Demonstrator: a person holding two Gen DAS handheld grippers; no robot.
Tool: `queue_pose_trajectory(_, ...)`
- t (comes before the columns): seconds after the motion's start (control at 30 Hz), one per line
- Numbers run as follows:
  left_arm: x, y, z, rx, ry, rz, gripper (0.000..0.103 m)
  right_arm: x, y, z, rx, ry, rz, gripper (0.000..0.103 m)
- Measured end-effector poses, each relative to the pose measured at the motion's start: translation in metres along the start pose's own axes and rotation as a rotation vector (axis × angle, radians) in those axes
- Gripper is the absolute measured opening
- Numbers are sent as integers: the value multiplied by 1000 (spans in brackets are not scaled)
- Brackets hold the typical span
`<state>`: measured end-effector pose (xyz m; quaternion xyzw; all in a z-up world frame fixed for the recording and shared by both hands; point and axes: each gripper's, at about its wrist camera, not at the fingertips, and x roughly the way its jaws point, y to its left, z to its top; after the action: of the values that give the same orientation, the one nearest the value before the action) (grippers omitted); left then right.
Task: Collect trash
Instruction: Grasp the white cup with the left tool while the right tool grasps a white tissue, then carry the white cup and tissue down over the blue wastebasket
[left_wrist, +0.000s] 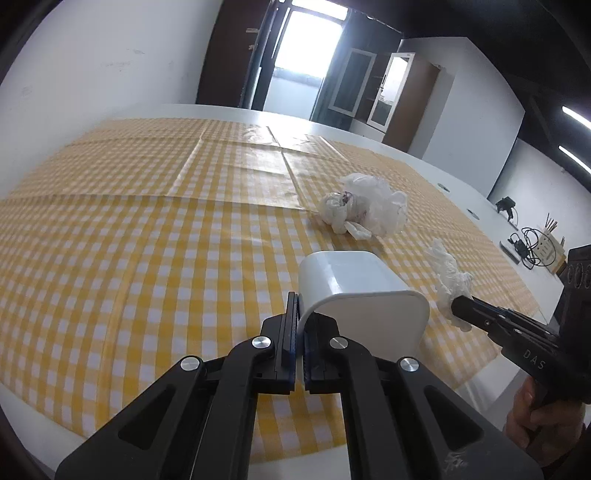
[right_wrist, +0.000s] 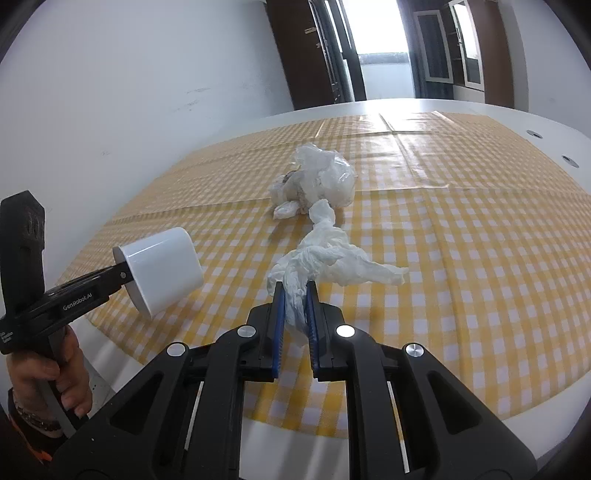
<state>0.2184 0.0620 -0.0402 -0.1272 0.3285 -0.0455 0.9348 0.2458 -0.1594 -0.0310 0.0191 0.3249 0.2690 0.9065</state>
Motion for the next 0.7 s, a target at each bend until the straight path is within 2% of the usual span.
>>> queue_pose_trajectory(0.37,-43,2,-40,-29,-14,-54,2,-33,45,-32,-77,-29,-2,10)
queue_pose_trajectory(0.47,-55,1,-49,-20,-11,-35,2,-43,50,-42,-64,-44,-19,10)
queue_pose_trajectory(0.7,-93,-5,-66,-34,-51,-65,2,-70,56,-65,-67,-36,22,10)
